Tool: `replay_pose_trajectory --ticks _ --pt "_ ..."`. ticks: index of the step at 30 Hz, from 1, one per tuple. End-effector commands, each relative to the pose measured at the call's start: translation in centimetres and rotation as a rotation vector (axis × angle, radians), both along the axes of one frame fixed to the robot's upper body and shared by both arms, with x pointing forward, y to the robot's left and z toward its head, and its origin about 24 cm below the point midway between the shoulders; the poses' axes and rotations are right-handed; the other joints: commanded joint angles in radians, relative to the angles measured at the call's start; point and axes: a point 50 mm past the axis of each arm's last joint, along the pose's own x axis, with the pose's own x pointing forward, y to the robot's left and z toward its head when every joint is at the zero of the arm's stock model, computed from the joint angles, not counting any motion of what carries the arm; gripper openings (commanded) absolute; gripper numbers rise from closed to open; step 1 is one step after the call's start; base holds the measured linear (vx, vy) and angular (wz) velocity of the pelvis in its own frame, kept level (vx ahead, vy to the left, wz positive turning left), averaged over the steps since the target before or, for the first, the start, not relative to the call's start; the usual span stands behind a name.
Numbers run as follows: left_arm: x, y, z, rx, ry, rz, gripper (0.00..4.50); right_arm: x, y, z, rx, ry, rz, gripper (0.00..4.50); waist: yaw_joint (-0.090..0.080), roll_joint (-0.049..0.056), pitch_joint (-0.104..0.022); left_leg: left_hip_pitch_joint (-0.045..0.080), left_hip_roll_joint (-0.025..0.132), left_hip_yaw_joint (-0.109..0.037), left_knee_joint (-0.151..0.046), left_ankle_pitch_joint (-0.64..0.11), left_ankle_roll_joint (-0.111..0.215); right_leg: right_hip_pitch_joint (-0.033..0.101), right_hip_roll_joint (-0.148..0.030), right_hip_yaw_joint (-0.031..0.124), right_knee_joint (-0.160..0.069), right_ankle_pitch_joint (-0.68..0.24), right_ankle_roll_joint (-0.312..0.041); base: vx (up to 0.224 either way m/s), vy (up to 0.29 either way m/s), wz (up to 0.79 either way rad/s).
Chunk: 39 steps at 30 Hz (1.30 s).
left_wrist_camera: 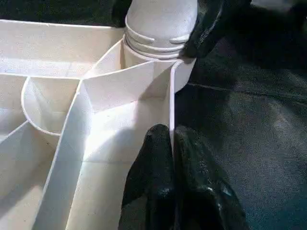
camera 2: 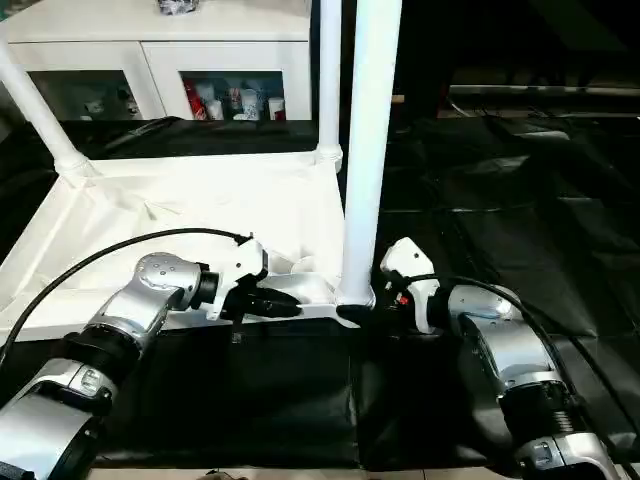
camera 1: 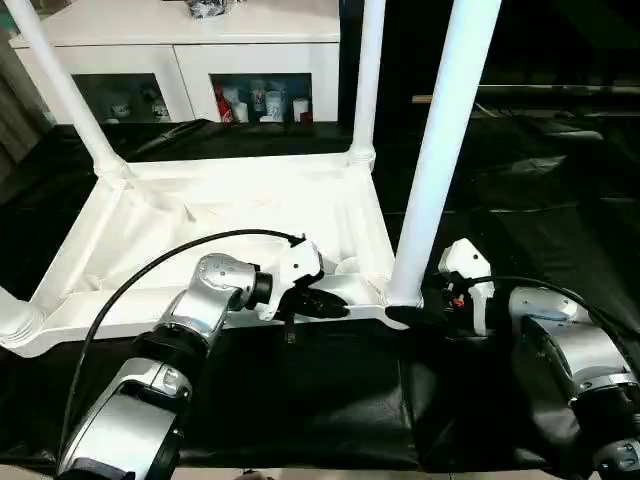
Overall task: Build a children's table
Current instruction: Rotate leg to tighten
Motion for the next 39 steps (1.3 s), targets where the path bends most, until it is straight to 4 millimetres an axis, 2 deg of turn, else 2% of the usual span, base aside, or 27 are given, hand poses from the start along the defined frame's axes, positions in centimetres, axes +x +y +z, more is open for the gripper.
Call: replay_pose_trajectory --ticks 1,8,12,13,15,17,18,19,20,21,23,26,27,29,30,31,33,35,37,39 --pt "-0.3 -0.5 0.3 -0.094 0.016 -0.018 0.0 -0.1 0.5 0.3 0.029 -0.009 0.037 3.09 0.006 -0.031 -0.06 0.018 0.04 -0.012 -0.061 -0.16 0.112 0.045 -0.049 0.024 -0.054 -0.19 -0.265 0.0 0.0 0.0" --pt "-0.6 -0.4 0.1 -0.088 0.023 -0.012 0.0 -0.4 0.8 -0.2 0.056 0.022 0.046 2.75 0.006 -0.031 -0.061 0.016 0.039 -0.012 -0.059 -0.142 0.115 0.046 -0.049 0.024 -0.05 -0.174 -0.266 0.0 0.0 0.0" --pt "-0.3 -0.8 -0.4 -0.043 -0.011 0.036 0.0 0.2 1.2 -1.4 0.075 0.027 -0.087 2.73 0.004 -0.03 -0.06 0.015 0.038 -0.012 -0.059 -0.145 0.116 0.044 -0.049 0.024 -0.051 -0.177 -0.266 0.0 0.0 0.0" --pt "-0.2 -0.9 -0.4 -0.034 -0.018 0.048 0.0 0.3 1.3 -1.5 0.072 0.027 -0.114 2.72 -0.001 -0.029 -0.058 0.016 0.037 -0.014 -0.062 -0.172 0.099 0.044 -0.049 0.023 -0.056 -0.217 -0.257 0.0 0.0 0.0" --pt "0.1 -1.4 -0.8 -0.002 -0.037 0.095 0.0 0.7 1.7 -2.3 0.062 0.027 -0.212 2.72 -0.005 -0.026 -0.055 0.017 0.037 -0.015 -0.066 -0.193 0.084 0.041 -0.049 0.024 -0.061 -0.252 -0.248 0.0 0.0 0.0" --pt "0.6 -2.5 -1.0 0.006 -0.045 0.17 0.0 1.1 2.4 -3.0 0.057 0.031 -0.324 2.72 -0.015 -0.026 -0.052 0.025 0.035 -0.018 -0.073 -0.264 0.036 0.034 -0.048 0.026 -0.073 -0.347 -0.22 0.0 0.0 0.0" --pt "0.6 -2.5 -1.0 0.006 -0.045 0.17 0.0 1.1 2.4 -3.0 0.057 0.031 -0.324 2.72 -0.015 -0.026 -0.052 0.025 0.035 -0.018 -0.073 -0.264 0.036 0.034 -0.048 0.026 -0.073 -0.347 -0.22 0.0 0.0 0.0" --pt "0.9 -3.7 -1.0 0.0 -0.053 0.231 0.0 1.8 3.1 -3.4 0.062 0.031 -0.447 2.72 -0.021 -0.026 -0.047 0.027 0.034 -0.021 -0.077 -0.307 0.016 0.031 -0.047 0.026 -0.08 -0.402 -0.199 0.0 0.0 0.0" --pt "1.0 -4.5 -1.0 0.001 -0.057 0.259 0.0 2.3 3.4 -3.5 0.071 0.033 -0.539 2.72 -0.025 -0.026 -0.047 0.03 0.034 -0.02 -0.078 -0.322 0.008 0.027 -0.047 0.028 -0.081 -0.412 -0.197 0.0 0.0 0.0" --pt "1.0 -5.0 -1.0 0.004 -0.064 0.277 0.0 2.6 3.7 -3.5 0.074 0.034 -0.586 2.72 -0.029 -0.028 -0.048 0.03 0.03 -0.026 -0.08 -0.342 -0.003 0.031 -0.049 0.023 -0.084 -0.454 -0.182 0.0 0.0 0.0" --pt "1.0 -7.8 -0.8 -0.01 -0.081 0.349 0.0 3.8 5.1 -3.4 0.062 0.028 -0.747 2.72 -0.038 -0.026 -0.047 0.029 0.031 -0.028 -0.082 -0.348 -0.014 0.029 -0.049 0.023 -0.087 -0.468 -0.169 0.0 0.0 0.0" --pt "0.7 -8.9 -0.8 -0.02 -0.083 0.328 0.0 4.1 5.8 -3.2 0.049 0.006 -0.748 2.72 -0.035 -0.03 -0.05 0.035 0.029 -0.027 -0.079 -0.354 -0.005 0.026 -0.049 0.024 -0.095 -0.47 -0.158 0.0 0.0 0.0" --pt "0.5 -9.3 -0.8 -0.02 -0.089 0.306 0.0 4.3 6.1 -2.9 0.042 -0.019 -0.728 2.72 -0.033 -0.033 -0.051 0.028 0.027 -0.024 -0.079 -0.334 0.016 0.029 -0.049 0.026 -0.094 -0.436 -0.16 0.0 0.0 0.0" --pt "0.4 -9.1 -1.0 -0.004 -0.095 0.282 0.0 4.4 6.4 -2.3 0.045 -0.079 -0.665 2.72 -0.029 -0.032 -0.052 0.024 0.027 -0.022 -0.077 -0.306 0.033 0.032 -0.05 0.027 -0.09 -0.401 -0.165 0.0 0.0 0.0" --pt "0.3 -9.1 -1.1 -0.002 -0.091 0.281 0.0 4.4 6.4 -2.2 0.043 -0.087 -0.664 3.07 -0.029 -0.032 -0.052 0.024 0.027 -0.022 -0.077 -0.306 0.033 0.032 -0.05 0.027 -0.09 -0.401 -0.165 0.0 0.0 0.0" --pt "0.4 -8.7 -1.1 -0.002 -0.092 0.284 0.0 4.4 6.3 -1.9 0.077 -0.085 -0.641 3.42 -0.027 -0.033 -0.053 0.023 0.027 -0.022 -0.077 -0.287 0.044 0.034 -0.049 0.027 -0.087 -0.374 -0.174 0.0 0.0 0.0" --pt "0.7 -7.9 -1.2 0.006 -0.097 0.293 0.0 4.5 5.8 -1.2 0.133 -0.089 -0.618 3.44 -0.026 -0.032 -0.054 0.021 0.028 -0.021 -0.076 -0.277 0.053 0.036 -0.049 0.026 -0.085 -0.356 -0.18 0.0 0.0 0.0" --pt "1.0 -7.0 -1.2 0.018 -0.105 0.308 0.0 4.6 5.0 -0.5 0.145 -0.117 -0.597 3.7 -0.026 -0.032 -0.055 0.018 0.028 -0.022 -0.075 -0.268 0.06 0.041 -0.049 0.025 -0.082 -0.342 -0.184 0.0 0.0 0.0" --pt "1.3 -5.9 -1.1 0.024 -0.111 0.309 0.0 4.3 4.2 0.2 0.142 -0.113 -0.502 3.88 -0.022 -0.028 -0.055 0.02 0.029 -0.021 -0.074 -0.257 0.069 0.042 -0.048 0.025 -0.081 -0.314 -0.196 0.0 0.0 0.0" --pt "1.5 -5.4 -1.0 0.027 -0.113 0.308 0.0 3.8 3.7 0.4 0.133 -0.101 -0.429 3.92 -0.019 -0.029 -0.057 0.018 0.031 -0.02 -0.071 -0.238 0.085 0.043 -0.049 0.026 -0.077 -0.281 -0.2 0.0 0.0 0.0"
